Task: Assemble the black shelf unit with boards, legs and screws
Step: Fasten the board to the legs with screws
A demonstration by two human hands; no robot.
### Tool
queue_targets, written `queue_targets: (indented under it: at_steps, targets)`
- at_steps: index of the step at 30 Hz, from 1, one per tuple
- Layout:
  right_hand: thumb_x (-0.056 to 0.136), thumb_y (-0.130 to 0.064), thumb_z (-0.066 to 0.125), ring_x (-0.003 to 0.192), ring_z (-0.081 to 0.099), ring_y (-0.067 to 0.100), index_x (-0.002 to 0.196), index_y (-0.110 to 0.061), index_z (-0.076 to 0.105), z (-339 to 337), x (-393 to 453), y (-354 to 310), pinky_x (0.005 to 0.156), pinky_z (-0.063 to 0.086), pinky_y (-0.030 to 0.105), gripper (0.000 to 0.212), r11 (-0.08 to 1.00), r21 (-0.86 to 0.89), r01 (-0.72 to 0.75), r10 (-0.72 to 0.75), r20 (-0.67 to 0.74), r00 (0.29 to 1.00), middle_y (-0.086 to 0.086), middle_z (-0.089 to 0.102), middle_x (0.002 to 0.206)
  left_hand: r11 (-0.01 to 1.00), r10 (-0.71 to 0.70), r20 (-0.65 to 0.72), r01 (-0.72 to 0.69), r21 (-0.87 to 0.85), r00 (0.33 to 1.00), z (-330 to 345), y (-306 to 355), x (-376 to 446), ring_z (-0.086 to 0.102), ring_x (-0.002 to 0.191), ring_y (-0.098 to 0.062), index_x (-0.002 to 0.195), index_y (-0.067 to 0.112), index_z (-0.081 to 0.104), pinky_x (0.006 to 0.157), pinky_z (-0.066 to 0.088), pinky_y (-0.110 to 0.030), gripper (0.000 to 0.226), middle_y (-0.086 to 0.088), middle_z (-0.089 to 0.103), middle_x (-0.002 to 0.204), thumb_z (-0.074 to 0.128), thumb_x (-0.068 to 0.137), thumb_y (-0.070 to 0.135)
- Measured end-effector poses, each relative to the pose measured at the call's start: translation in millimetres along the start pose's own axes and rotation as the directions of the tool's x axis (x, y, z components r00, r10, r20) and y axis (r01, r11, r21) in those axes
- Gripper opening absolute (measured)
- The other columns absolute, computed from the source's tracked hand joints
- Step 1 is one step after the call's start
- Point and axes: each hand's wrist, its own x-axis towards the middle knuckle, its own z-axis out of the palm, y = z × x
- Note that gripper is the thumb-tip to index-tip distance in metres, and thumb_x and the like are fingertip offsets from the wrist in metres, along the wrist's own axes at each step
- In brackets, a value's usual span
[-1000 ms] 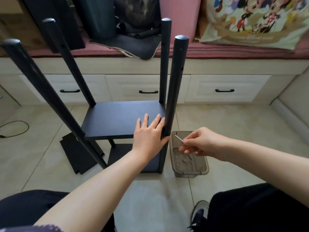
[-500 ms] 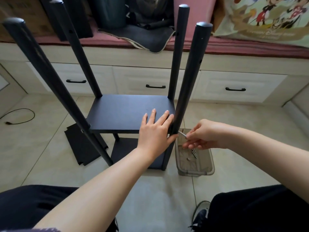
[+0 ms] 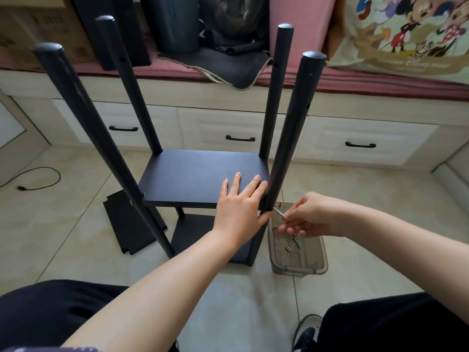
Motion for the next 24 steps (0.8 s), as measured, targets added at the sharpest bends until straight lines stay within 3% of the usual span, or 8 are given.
queue_targets:
  at_steps: [5,8,12,17,19,21,23,24]
  targets:
    - [0.099,-0.009,0.056,0.054,0.064,0.012,0.106,0.006,0.063,4,-1,-2,0.053,0.049,0.021,0.017,0.999,0.045,-0.014,0.014,-0.002,1.0,0.013,0.076,0.083,1.0,-0.003,0.01,0.003,-0.005,1.0,-1,1,0,0.015,0.154,-0.038,0.159,0.027,0.028,0.124,0.012,-0.055,0.072,0.002,0.027,0.166,0.047,0.098,0.06]
    - [0.099,-0.008,0.056,0.05,0.06,0.011,0.101,0.003,0.061,6,-2,-6,0.049,0.048,0.02,0.012,0.996,0.088,0.0,0.0,-0.007,1.0,0.011,0.075,0.076,1.0,-0.02,-0.002,0.02,-0.019,1.0,-1,3,0,0.014,0.154,-0.037,0.159,0.027,0.028,0.125,0.01,-0.054,0.072,0.003,0.027,0.166,0.048,0.098,0.06]
    - [0.098,-0.009,0.057,0.061,0.057,0.016,0.097,0.005,0.065,7,-2,-10,0.066,0.047,0.028,0.016,0.993,0.109,0.043,-0.039,-0.034,0.999,0.013,0.075,0.077,0.995,-0.075,0.001,0.075,-0.063,0.997,0,11,-5,0.008,0.156,-0.033,0.159,0.027,0.025,0.125,0.005,-0.051,0.076,0.003,0.021,0.168,0.048,0.097,0.063]
    - [0.099,-0.007,0.056,0.053,0.06,0.013,0.096,0.005,0.062,14,-2,-9,0.059,0.048,0.025,0.013,0.985,0.155,0.079,-0.072,-0.051,0.996,0.016,0.074,0.077,0.966,-0.14,-0.079,0.118,-0.231,0.987,-4,19,-21,0.021,0.154,-0.027,0.152,0.021,0.044,0.125,0.007,-0.045,0.057,0.003,0.039,0.16,0.059,0.098,0.035]
    - [0.099,-0.007,0.056,0.054,0.059,0.013,0.097,0.006,0.063,15,-2,-7,0.059,0.048,0.024,0.015,0.982,0.167,0.088,-0.081,-0.052,0.995,0.016,0.074,0.078,0.917,-0.207,-0.236,0.104,-0.386,0.949,-8,26,-30,0.048,0.139,-0.028,0.132,0.014,0.065,0.12,0.027,-0.045,0.041,-0.002,0.064,0.136,0.067,0.092,0.017]
    - [0.099,-0.007,0.056,0.055,0.058,0.014,0.097,0.007,0.063,14,-2,-7,0.059,0.048,0.025,0.016,0.982,0.163,0.093,-0.086,-0.052,0.995,0.017,0.075,0.081,0.855,-0.318,-0.421,0.065,-0.514,0.85,-7,36,-39,0.067,0.104,-0.025,0.103,0.013,0.075,0.097,0.052,-0.04,0.02,0.0,0.075,0.1,0.071,0.085,0.008]
    - [0.099,-0.007,0.057,0.059,0.058,0.016,0.096,0.008,0.063,13,-3,-6,0.061,0.049,0.026,0.017,0.983,0.158,0.096,-0.089,-0.049,0.995,0.019,0.075,0.086,0.721,-0.516,-0.353,0.173,-0.671,0.78,-9,47,-45,0.061,0.079,-0.014,0.083,0.02,0.071,0.074,0.05,-0.032,0.007,0.011,0.068,0.076,0.07,0.086,0.013]
    - [0.099,-0.007,0.057,0.061,0.058,0.017,0.098,0.009,0.064,13,-3,-6,0.063,0.049,0.026,0.017,0.983,0.158,0.096,-0.089,-0.047,0.995,0.02,0.075,0.088,0.573,-0.631,-0.201,0.276,-0.771,0.75,-9,50,-46,0.059,0.072,-0.011,0.076,0.023,0.066,0.069,0.047,-0.031,0.012,0.011,0.065,0.07,0.069,0.087,0.019]
